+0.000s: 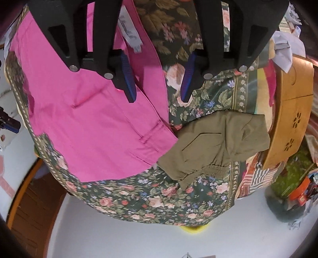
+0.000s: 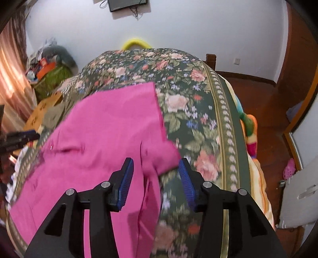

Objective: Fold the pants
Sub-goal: 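Lower both tools to the waistband of the pink trousers, then grasp the waistband with the left gripper while the right gripper grasps the waistband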

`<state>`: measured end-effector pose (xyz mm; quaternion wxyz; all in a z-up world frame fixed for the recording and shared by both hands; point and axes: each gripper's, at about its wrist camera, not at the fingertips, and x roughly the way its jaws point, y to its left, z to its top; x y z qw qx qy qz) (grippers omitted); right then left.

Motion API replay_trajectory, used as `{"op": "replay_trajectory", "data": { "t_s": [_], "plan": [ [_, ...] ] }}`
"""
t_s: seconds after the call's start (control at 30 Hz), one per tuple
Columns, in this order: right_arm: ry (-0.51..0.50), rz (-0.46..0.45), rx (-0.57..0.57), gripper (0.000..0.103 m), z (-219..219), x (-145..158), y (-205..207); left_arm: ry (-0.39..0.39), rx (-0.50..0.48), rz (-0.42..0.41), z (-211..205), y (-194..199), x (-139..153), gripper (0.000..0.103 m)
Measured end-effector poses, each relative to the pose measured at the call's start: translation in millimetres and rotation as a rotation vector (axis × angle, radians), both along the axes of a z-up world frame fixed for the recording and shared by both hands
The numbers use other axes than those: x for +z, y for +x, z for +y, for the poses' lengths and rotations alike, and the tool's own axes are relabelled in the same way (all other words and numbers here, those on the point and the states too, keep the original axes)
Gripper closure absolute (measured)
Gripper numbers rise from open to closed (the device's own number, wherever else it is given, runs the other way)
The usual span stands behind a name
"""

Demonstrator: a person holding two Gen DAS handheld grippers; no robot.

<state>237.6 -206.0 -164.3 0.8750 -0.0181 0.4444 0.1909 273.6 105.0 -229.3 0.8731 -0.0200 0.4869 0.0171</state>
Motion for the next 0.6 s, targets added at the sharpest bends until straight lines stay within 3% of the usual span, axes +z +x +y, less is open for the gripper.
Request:
{"op": "replay_trajectory", "data": {
  "t_s": [0.2,0.33,0.37,0.47,0.6],
  "plan": [
    [-0.024,0.077,0.013,0.060,17.2,-31.7,47.8,-0.090,-0.015,0.108,1.1,29.3,-34.6,0.057],
    [-0.019,0.172,0.028,0.061,21.8,-66.1,61.3,-0.123,-0.024,0.115,-2.1,38.2,-44.3,0.058],
    [-0.009,0.171,0.029,0.066,20.6,-71.9,59.6,-0.125,-0.040,0.112,-3.9,39.4,-43.4,0.069],
    [-0.022,0.115,0.025,0.095,18.0,-72.6,50.6,-0.095,-0.061,0.102,-14.7,43.2,-40.9,0.079],
    [-0.105,0.048,0.059,0.098,21.6,-72.8,38.6,-0.007,-0.069,0.077,-27.8,49.5,-35.6,0.089]
  ]
}}
